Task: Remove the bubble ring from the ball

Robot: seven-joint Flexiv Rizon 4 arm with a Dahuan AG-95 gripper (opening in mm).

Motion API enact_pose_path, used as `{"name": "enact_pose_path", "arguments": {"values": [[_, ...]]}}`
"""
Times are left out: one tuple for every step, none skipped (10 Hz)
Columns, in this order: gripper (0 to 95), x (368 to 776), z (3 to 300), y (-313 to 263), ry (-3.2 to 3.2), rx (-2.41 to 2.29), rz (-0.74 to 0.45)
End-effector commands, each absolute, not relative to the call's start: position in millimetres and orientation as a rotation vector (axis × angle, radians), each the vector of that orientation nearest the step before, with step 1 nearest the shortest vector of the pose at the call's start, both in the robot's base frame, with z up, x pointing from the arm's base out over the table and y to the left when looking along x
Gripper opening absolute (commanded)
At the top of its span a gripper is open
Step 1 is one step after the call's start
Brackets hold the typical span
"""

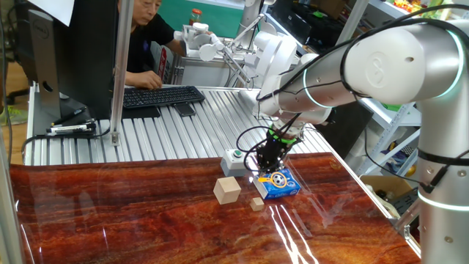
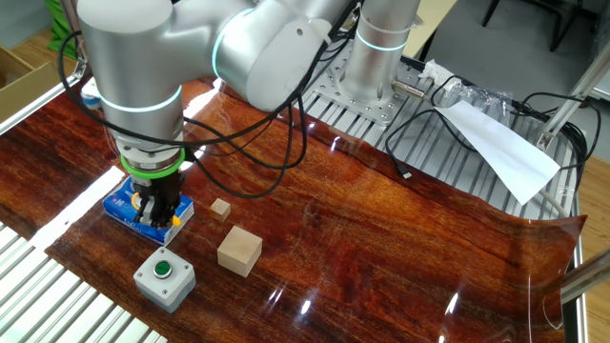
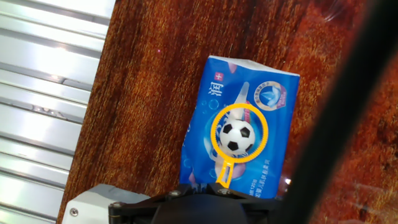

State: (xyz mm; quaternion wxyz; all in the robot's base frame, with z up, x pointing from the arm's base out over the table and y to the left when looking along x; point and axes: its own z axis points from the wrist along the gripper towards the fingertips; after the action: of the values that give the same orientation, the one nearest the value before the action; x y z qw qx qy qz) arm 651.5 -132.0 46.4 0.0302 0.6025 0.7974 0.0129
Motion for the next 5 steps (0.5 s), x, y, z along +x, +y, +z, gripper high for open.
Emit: {"name": "enact_pose_path", "arguments": {"values": [[0.0,650.7,47.0,-133.0,2.450,1.851,0.018],[0.0,650.5,48.0,-133.2,2.451,1.847,0.016],[0.0,650.2,48.6,-132.7,2.462,1.832,0.014],[0.0,650.1,49.3,-132.6,2.470,1.820,0.011],[0.0,650.1,50.8,-132.6,2.473,1.819,0.016]]}}
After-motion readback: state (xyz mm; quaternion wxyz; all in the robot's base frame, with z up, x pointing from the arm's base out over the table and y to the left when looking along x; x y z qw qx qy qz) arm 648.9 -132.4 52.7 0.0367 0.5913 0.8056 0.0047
